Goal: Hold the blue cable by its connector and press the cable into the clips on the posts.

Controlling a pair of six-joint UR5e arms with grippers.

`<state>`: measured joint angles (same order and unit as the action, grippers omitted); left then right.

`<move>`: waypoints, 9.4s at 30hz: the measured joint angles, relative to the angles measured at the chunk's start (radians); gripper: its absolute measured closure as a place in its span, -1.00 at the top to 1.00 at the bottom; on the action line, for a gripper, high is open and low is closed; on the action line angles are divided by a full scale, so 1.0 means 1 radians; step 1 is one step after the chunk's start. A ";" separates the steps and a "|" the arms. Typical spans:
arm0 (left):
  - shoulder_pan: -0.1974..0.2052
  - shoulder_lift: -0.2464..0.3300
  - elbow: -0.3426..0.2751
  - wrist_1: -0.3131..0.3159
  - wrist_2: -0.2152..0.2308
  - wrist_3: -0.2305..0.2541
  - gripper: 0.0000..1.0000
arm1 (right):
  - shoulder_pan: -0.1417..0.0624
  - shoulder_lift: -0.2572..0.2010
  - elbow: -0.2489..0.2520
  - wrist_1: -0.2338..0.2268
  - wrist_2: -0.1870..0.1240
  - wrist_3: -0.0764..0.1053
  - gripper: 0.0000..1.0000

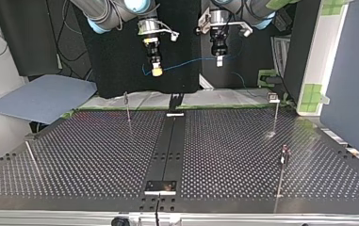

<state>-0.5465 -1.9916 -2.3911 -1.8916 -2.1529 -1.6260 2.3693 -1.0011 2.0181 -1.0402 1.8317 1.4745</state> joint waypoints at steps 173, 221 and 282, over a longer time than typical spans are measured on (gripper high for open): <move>0.243 0.301 0.397 -0.536 -0.049 -0.064 -0.99 | -0.028 -0.076 -0.549 0.382 -0.266 0.092 -1.00; 0.403 0.565 0.535 -0.835 0.024 -0.070 -0.99 | 0.037 -0.074 -0.796 0.472 -0.287 0.095 -1.00; 0.654 0.354 0.712 -0.806 0.365 -0.192 -0.99 | -0.006 0.029 -0.930 0.504 -0.288 0.120 -1.00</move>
<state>0.1074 -1.6374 -1.6794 -2.6978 -1.7881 -1.8184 2.3633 -0.9717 1.0883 -0.5358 1.5436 1.5942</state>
